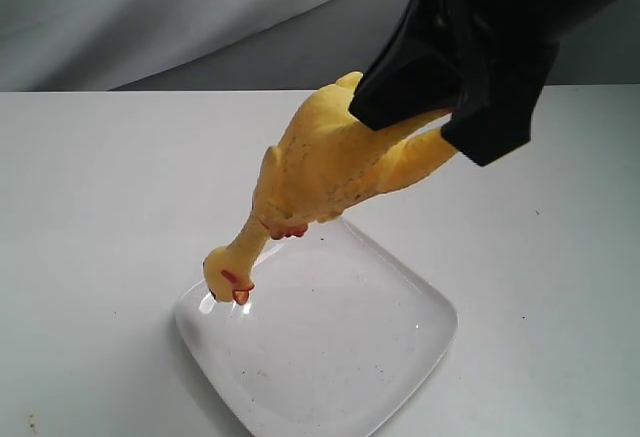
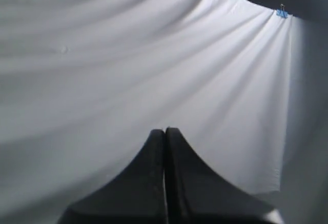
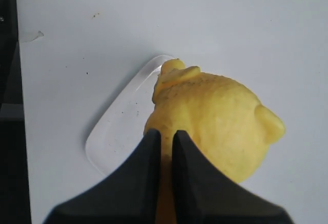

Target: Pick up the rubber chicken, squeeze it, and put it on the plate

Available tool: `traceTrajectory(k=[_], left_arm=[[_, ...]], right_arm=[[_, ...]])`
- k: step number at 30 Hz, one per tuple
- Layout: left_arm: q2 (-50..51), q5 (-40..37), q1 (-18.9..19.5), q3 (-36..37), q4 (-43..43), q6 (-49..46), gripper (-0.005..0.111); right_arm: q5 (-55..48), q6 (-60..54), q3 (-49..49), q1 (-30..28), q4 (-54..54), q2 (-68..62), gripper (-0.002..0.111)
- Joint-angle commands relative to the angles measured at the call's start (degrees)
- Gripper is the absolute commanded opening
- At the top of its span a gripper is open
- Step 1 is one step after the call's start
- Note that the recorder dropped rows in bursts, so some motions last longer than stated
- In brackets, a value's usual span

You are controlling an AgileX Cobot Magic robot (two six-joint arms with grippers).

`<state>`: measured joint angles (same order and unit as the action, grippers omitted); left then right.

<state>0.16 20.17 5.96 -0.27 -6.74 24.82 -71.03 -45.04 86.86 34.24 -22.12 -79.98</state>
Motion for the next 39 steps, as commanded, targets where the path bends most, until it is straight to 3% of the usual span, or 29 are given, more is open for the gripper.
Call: traceTrajectory(k=[1,6,7,9,10,11,12,13,16,19,21,29,35,39], left_arm=[[-0.2,-4.0,0.1,0.3,-5.0,12.4,0.000],[-0.2,-4.0,0.1,0.3,-11.7,14.8,0.000],[-0.2,-3.4,0.1,0.3,-15.6,17.0,0.001],[-0.2,4.5,0.1,0.3,-31.3,31.1,0.013],[-0.2,12.8,0.1,0.3,-46.8,36.6,0.033],[0.5,15.7,0.1,-0.1,-55.3,41.7,0.045],[3.3,18.4,0.1,-2.3,-64.1,52.3,0.067],[7.7,19.6,0.1,-4.4,-66.0,56.1,0.079],[19.8,28.4,0.1,-10.5,-68.5,53.5,0.078],[39.0,39.2,-0.6,-21.0,-77.6,54.3,0.078],[48.8,40.4,-2.4,-27.1,-80.8,54.6,0.078],[66.8,32.7,-15.1,-39.9,-89.7,52.6,0.078],[71.8,18.6,-24.4,-42.5,-89.6,48.5,0.078],[74.2,13.7,-28.2,-42.5,-88.5,45.7,0.078]], right_arm=[[1.1,-0.7,-0.2,0.1,-1.3,0.9,0.000],[1.1,-0.7,-0.2,0.1,-1.5,0.9,0.000],[1.1,-0.8,-0.2,0.1,-1.6,0.9,0.000],[1.1,-0.8,-0.2,0.1,-2.0,0.9,0.000],[1.1,-1.1,-0.2,0.1,-2.4,0.9,0.000],[1.1,-1.3,-0.2,0.1,-2.5,0.9,0.000],[1.1,-1.4,-0.2,0.1,-2.6,0.9,0.000],[1.1,-1.4,-0.2,0.1,-2.6,0.9,0.000],[1.1,-1.4,-0.2,0.1,-3.6,0.9,0.000],[1.1,-1.4,-0.2,0.1,-3.9,0.9,0.000],[1.1,-1.4,-0.2,0.1,-3.9,0.9,0.000],[1.1,-1.4,-0.2,0.1,-4.2,0.9,0.000],[1.1,-1.4,-0.2,0.1,-5.4,0.9,0.000],[1.1,-2.5,-0.2,0.1,-6.9,0.9,0.000]])
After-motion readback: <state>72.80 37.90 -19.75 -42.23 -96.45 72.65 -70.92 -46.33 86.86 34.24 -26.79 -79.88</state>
